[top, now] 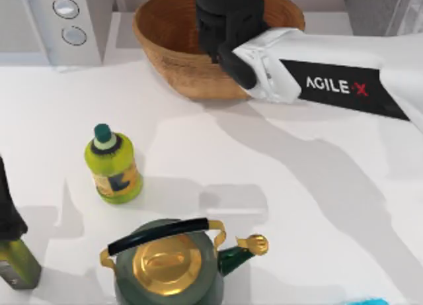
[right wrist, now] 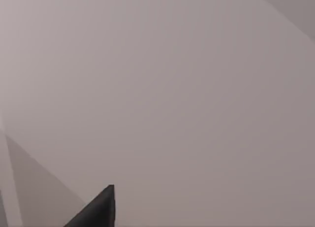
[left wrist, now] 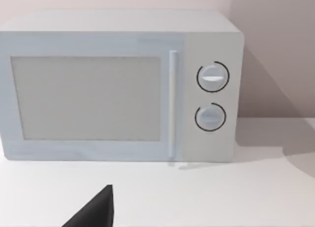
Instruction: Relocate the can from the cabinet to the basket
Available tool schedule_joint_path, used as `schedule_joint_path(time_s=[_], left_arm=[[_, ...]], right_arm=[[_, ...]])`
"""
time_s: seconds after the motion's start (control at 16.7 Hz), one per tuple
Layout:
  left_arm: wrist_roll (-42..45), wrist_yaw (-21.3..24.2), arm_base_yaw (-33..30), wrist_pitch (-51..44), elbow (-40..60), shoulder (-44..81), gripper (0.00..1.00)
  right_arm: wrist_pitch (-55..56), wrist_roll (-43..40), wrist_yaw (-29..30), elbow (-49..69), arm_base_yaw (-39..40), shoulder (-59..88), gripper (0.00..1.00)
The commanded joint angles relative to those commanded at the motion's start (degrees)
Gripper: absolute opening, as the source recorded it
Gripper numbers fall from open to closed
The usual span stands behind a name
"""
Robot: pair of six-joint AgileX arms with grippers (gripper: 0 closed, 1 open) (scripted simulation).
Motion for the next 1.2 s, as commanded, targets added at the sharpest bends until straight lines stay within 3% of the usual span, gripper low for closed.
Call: schedule_joint_path(time_s=[0.66, 1.2], left_arm=[[0.00, 0.00, 0.00, 0.00, 0.00, 0.00, 1.00], [0.00, 0.00, 0.00, 0.00, 0.00, 0.00, 1.00]], right_arm=[[-0.49, -0.06, -0.64, -1.62, -0.50, -2.13, 1.00], [-6.52, -0.52, -8.16, -21.09, -8.13, -27.68, 1.00]])
